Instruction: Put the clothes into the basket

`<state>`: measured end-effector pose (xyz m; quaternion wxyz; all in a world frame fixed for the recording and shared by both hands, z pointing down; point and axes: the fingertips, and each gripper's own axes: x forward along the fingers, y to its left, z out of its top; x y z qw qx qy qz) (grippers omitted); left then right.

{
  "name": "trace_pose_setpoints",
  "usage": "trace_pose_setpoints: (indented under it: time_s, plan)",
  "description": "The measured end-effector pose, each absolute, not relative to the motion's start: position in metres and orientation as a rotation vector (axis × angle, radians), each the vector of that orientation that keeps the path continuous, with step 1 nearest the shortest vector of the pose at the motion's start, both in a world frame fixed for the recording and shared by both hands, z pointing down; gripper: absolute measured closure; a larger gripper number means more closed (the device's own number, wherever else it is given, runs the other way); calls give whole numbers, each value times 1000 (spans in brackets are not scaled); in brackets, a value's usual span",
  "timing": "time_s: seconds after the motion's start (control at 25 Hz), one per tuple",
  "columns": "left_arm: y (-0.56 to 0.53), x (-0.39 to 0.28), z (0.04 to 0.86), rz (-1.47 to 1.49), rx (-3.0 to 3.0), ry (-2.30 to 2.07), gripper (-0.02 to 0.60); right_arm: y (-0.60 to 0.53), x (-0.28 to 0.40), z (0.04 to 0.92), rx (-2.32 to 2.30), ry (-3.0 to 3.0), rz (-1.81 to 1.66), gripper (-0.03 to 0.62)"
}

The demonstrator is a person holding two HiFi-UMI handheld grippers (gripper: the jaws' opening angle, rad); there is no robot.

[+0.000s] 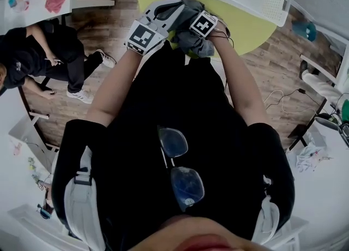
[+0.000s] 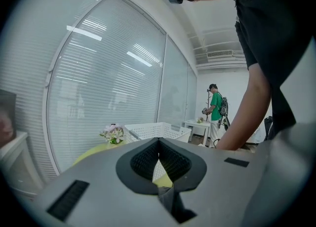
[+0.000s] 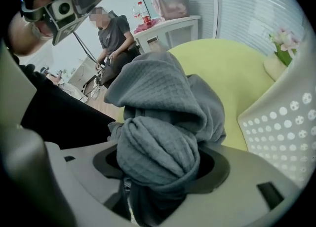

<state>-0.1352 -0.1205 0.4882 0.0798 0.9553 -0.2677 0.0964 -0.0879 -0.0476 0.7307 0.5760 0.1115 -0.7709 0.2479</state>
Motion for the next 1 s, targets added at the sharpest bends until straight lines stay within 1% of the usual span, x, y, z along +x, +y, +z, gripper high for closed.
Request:
trace_pose_setpoints:
  time_s: [0.16, 0.68, 1.0]
  plan:
    - [-122, -128, 477, 272, 2887, -779, 572, -42, -85, 702, 238, -1819, 555, 258]
    - [-131, -88, 438, 197, 2969, -681, 572, -43, -39, 594, 282, -1818, 457, 257]
    - [-147, -58, 407, 162, 3014, -667, 572, -68, -7, 524, 276, -1835, 375, 256]
